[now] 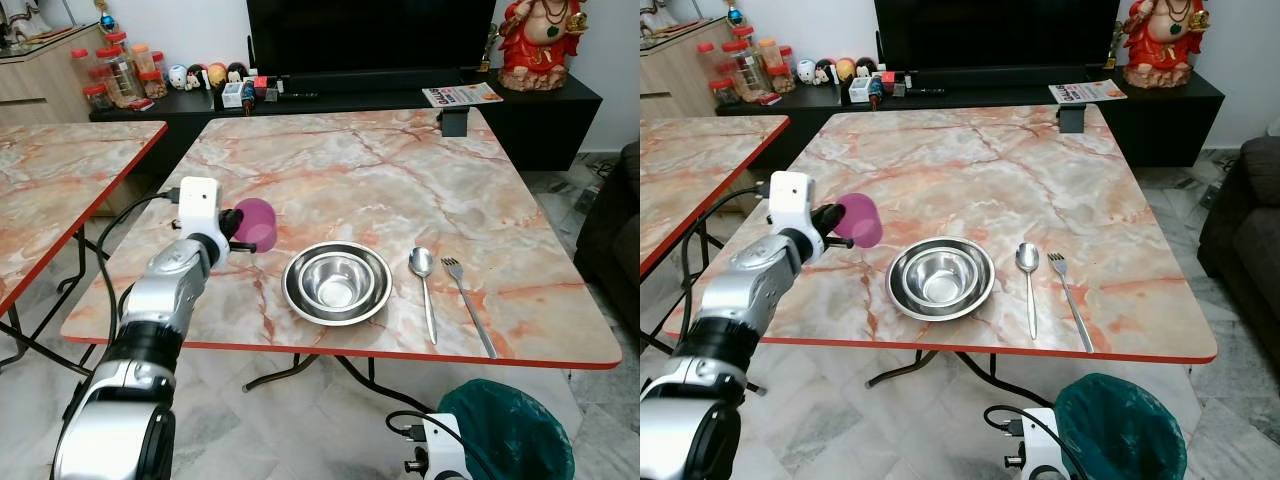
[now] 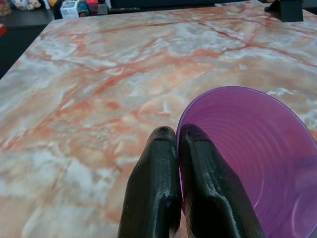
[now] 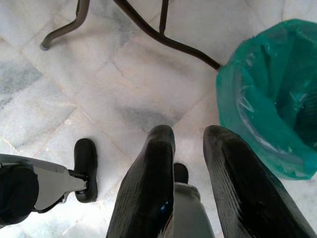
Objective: Setting the table
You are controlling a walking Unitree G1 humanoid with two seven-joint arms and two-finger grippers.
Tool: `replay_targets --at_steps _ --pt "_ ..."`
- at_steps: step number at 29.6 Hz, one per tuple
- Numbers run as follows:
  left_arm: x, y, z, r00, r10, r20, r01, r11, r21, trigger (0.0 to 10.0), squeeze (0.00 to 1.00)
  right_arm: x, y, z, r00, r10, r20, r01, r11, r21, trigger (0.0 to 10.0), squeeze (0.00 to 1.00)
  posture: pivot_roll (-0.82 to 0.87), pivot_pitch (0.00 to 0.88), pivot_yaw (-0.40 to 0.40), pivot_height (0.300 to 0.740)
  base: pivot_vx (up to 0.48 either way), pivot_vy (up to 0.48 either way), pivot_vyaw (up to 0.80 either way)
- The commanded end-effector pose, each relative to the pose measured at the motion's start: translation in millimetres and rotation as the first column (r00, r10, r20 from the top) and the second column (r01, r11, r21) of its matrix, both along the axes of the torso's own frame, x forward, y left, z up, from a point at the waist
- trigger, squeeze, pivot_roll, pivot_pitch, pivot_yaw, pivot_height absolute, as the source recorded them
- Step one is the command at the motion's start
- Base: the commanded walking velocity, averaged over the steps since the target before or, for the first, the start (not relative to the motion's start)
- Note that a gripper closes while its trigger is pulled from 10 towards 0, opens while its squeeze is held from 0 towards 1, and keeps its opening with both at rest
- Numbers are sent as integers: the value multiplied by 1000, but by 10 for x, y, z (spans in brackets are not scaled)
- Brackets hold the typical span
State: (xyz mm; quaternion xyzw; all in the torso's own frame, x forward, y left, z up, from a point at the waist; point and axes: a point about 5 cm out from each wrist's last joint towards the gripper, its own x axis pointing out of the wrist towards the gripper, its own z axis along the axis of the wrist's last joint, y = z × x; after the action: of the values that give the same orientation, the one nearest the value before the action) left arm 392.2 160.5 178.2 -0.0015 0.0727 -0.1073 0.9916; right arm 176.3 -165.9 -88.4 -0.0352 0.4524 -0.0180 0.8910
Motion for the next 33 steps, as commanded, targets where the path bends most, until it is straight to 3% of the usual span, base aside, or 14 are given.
replay_targets --at_steps 1,14,20,24,26,33 --pt "36 -6 11 1000 19 -7 -19 1000 14 10000 0 -6 18 -3 1000 -22 2 22 1000 7 10000 0 -2 3 103 723 0 0 0" --pt "104 97 -140 966 230 -123 -228 973 28 10000 0 -81 -4 -34 999 -35 -13 35 999 4 10000 0 -6 19 102 723 0 0 0" --pt "49 209 -302 943 267 -200 -270 963 11 10000 0 -92 -3 -40 999 -33 -21 33 999 3 10000 0 0 21 103 723 0 0 0" --pt "47 212 -307 942 268 -203 -272 962 9 10000 0 -93 -3 -40 999 -32 -21 32 999 2 10000 0 0 21 103 723 0 0 0" --pt "17 245 -391 923 281 -262 -310 948 -74 10000 0 -99 11 -43 999 -32 -21 33 999 7 10000 0 1 25 107 723 0 0 0" --pt "30 198 -380 924 252 -287 -302 942 -147 10000 0 -108 10 -47 999 -35 -25 35 999 8 10000 0 0 24 107 723 0 0 0"
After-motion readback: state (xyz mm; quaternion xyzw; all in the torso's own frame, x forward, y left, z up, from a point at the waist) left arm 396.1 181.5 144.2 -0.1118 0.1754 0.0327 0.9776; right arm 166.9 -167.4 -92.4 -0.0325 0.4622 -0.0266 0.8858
